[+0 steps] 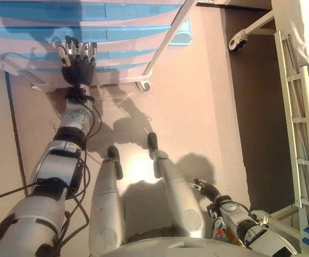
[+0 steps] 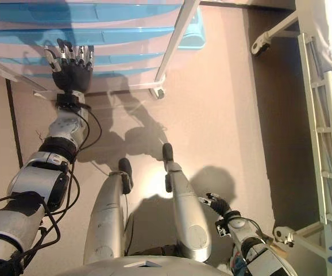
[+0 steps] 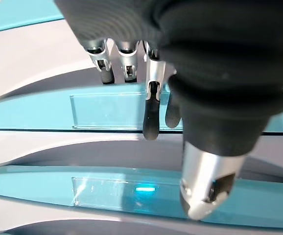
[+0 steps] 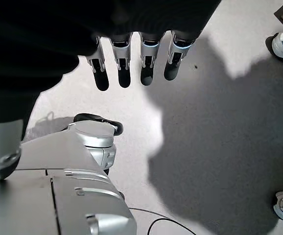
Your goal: Open the drawer and pick up the medicine
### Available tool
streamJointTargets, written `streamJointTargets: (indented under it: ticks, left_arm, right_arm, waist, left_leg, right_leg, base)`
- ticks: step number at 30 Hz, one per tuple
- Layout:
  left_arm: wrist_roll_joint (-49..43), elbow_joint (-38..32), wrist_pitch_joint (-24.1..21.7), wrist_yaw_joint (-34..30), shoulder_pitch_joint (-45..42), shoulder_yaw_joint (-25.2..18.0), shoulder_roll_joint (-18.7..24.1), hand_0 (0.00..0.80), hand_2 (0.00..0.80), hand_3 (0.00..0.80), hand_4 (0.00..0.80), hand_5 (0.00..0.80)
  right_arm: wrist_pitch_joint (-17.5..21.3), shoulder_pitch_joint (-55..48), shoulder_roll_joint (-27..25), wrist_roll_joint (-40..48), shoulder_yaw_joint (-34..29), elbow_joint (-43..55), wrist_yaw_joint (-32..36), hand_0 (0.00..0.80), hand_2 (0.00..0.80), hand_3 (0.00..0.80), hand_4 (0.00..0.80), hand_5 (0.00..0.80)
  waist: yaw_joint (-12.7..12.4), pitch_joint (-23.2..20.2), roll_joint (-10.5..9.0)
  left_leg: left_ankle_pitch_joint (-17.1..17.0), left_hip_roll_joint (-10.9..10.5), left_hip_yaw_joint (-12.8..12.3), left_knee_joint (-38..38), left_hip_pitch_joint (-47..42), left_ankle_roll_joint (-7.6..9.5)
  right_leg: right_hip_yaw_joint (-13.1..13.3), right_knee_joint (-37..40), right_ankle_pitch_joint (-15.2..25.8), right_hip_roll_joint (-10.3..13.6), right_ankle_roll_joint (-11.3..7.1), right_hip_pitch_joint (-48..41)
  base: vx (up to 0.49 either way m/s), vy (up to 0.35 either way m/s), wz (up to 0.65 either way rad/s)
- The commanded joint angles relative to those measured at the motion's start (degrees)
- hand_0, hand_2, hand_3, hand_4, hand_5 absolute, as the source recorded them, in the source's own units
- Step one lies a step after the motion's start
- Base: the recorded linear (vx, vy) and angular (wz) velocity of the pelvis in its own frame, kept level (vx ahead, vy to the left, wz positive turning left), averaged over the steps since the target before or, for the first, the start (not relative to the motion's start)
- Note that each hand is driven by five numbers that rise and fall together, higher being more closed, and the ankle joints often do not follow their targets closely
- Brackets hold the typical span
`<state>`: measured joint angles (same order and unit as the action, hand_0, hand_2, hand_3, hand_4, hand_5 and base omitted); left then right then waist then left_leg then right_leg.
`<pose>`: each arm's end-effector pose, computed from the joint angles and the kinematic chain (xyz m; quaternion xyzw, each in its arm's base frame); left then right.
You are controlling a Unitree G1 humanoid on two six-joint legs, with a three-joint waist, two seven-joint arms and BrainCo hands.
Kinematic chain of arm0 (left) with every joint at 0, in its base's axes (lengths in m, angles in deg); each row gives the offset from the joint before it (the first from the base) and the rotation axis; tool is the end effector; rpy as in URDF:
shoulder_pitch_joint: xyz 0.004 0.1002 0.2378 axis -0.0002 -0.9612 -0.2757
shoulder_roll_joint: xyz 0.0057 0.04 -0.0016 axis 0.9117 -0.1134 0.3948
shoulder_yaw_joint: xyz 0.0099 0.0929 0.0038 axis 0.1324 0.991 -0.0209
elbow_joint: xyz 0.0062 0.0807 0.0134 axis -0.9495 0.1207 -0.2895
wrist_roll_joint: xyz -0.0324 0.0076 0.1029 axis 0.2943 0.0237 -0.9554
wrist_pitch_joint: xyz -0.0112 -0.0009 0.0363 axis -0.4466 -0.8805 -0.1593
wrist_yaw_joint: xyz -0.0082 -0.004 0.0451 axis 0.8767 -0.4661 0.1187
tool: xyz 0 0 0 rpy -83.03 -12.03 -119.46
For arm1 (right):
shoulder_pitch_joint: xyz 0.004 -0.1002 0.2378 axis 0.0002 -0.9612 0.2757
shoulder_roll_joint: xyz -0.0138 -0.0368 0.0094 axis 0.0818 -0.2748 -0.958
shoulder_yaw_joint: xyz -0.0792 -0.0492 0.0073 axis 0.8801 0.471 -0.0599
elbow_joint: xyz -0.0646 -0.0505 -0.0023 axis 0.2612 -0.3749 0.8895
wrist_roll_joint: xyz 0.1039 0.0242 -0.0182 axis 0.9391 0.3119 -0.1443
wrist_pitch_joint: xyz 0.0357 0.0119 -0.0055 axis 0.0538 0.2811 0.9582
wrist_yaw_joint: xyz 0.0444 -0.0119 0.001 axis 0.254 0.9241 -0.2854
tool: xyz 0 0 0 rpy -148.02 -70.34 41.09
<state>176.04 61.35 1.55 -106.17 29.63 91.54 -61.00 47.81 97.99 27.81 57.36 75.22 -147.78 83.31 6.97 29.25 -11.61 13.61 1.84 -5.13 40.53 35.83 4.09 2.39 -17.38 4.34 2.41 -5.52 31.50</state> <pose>0.3514 0.2241 0.1530 -0.5806 -0.2569 -0.1752 0.7525 0.1596 -0.2023 -0.0859 -0.1300 0.3938 0.1089 0.9034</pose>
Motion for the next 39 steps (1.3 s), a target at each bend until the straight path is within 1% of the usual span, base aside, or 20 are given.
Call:
streamJointTargets:
  ticks: [1, 4, 9, 15, 19, 22, 26, 30, 34, 35, 39]
  left_arm:
    - [-1.26, -2.07, 1.26, -2.27, 2.18, -2.39, 1.49, 0.0, 0.0, 0.0, 0.0, 0.0]
    - [-1.85, -1.06, 1.69, -2.82, 2.0, -2.24, 0.84, 0.0, 0.0, 0.0, 0.0, 0.0]
    - [-1.34, -0.08, 2.0, -3.45, 3.01, -1.82, 0.97, 0.0, 0.0, 0.0, 0.0, 0.0]
    - [0.17, 0.66, 1.87, -1.54, 4.14, -1.67, 0.87, 0.0, 0.0, 0.0, 0.0, 0.0]
    - [0.57, 1.29, 1.55, -1.0, 3.05, -1.42, -0.26, 0.0, 0.0, 0.0, 0.0, 0.0]
    - [1.32, 1.59, 1.54, -1.6, 1.48, -2.0, -1.08, 0.0, 0.0, 0.0, 0.0, 0.0]
    - [4.78, 2.69, 2.04, -0.71, 0.56, -2.69, -2.28, 0.0, 0.0, 0.0, 0.0, 0.0]
    - [5.63, 3.25, 3.52, -2.17, -0.82, -4.46, -4.73, 0.0, 0.0, 0.0, 0.0, 0.0]
    - [5.63, 2.47, 4.23, -6.42, -1.91, -4.62, -6.98, 0.0, 0.0, 0.0, 0.0, 0.0]
    - [5.63, 2.05, 3.81, -7.52, -2.26, -4.14, -7.76, 0.0, 0.0, 0.0, 0.0, 0.0]
    - [5.63, 0.61, 1.63, -7.9, -2.73, -2.56, -8.82, 0.0, 0.0, 0.0, 0.0, 0.0]
  right_arm:
    - [-0.28, -1.6, 3.29, 0.59, 2.65, 2.73, 0.67, 0.0, 0.0, 0.0, 0.0, 0.0]
    - [-0.63, -1.09, 3.72, 0.52, 2.47, 2.73, 0.68, 0.0, 0.0, 0.0, 0.0, 0.0]
    - [-0.96, -0.71, 3.96, 0.36, 2.54, 2.83, 0.74, 0.0, 0.0, 0.0, 0.0, 0.0]
    - [-0.87, -0.57, 4.18, 0.34, 2.35, 2.6, 0.84, 0.0, 0.0, 0.0, 0.0, 0.0]
    - [-1.21, -0.05, 4.42, 0.28, 2.33, 2.94, 0.12, 0.0, 0.0, 0.0, 0.0, 0.0]
    - [-1.56, 0.16, 4.2, -0.05, 2.04, 3.25, -0.21, 0.0, 0.0, 0.0, 0.0, 0.0]
    - [-1.6, 0.6, 3.97, -0.46, 1.65, 3.16, -0.21, 0.0, 0.0, 0.0, 0.0, 0.0]
    - [-2.01, 1.42, 3.97, -0.88, 1.2, 3.25, -0.43, 0.0, 0.0, 0.0, 0.0, 0.0]
    - [-2.36, 1.93, 3.74, -0.93, 1.33, 3.6, -0.79, 0.0, 0.0, 0.0, 0.0, 0.0]
    - [-2.51, 2.22, 3.59, -0.9, 1.36, 3.66, -0.78, 0.0, 0.0, 0.0, 0.0, 0.0]
    - [-2.87, 2.67, 3.12, -0.8, 1.17, 3.7, -0.96, 0.0, 0.0, 0.0, 0.0, 0.0]
  waist:
    - [-1.86, 0.04, -1.89]
    - [-2.07, 0.22, -2.07]
    - [-2.06, 0.38, -2.32]
    - [-1.95, 0.29, -2.15]
    - [-1.93, 0.15, -1.84]
    - [-1.96, 0.12, -1.63]
    - [-1.87, 0.19, -1.35]
    - [-1.81, 0.18, -0.97]
    - [-1.65, 0.2, -0.67]
    - [-1.59, 0.25, -0.58]
    - [-1.54, 0.32, -0.31]
  left_leg:
    - [1.63, -4.51, -3.31, -3.64, -0.82, 2.16]
    - [1.27, -4.65, -3.11, -5.15, -1.69, 2.07]
    - [0.77, -4.75, -2.87, -6.95, -2.68, 1.88]
    - [0.06, -4.83, -2.74, -8.41, -3.31, 1.61]
    - [-0.69, -5.05, -2.59, -9.71, -3.61, 1.35]
    - [-1.09, -5.19, -2.5, -10.48, -3.99, 1.19]
    - [-1.69, -5.28, -2.27, -11.31, -4.21, 0.99]
    - [-2.62, -5.4, -1.85, -12.68, -4.59, 0.66]
    - [-3.53, -5.5, -1.37, -13.91, -4.82, 0.3]
    - [-3.83, -5.48, -1.26, -14.17, -4.84, 0.18]
    - [-4.59, -5.38, -1.01, -14.93, -5.01, -0.06]
  right_leg:
    - [-2.41, 3.49, 0.34, -2.92, 3.26, -4.92]
    - [-2.49, 4.55, 0.52, -3.1, 3.23, -5.74]
    - [-2.59, 5.69, 0.66, -3.15, 3.18, -6.51]
    - [-2.91, 6.1, 0.59, -2.87, 3.16, -6.63]
    - [-2.79, 6.28, 0.43, -2.81, 3.2, -6.36]
    - [-2.77, 6.27, 0.32, -2.7, 3.22, -6.24]
    - [-2.78, 5.96, 0.16, -2.63, 3.31, -5.85]
    - [-2.68, 5.74, -0.09, -2.78, 3.51, -5.57]
    - [-2.66, 5.55, -0.31, -3.02, 3.79, -5.21]
    - [-2.65, 5.44, -0.33, -3.14, 3.93, -5.07]
    - [-3.0, 5.14, -0.51, -3.19, 4.2, -4.83]
  base:
    - [0.005, -0.049, 0.01]
    - [0.001, -0.043, 0.06]
    - [-0.002, -0.012, 0.02]
    - [-0.004, -0.002, 0.02]
    - [-0.007, 0.003, 0.02]
    - [0.0, 0.0, 0.0]
    - [0.0, 0.0, 0.0]
    - [-0.008, 0.001, 0.0]
    - [-0.034, -0.009, 0.07]
    - [-0.035, -0.018, 0.07]
    - [-0.022, -0.015, 0.03]
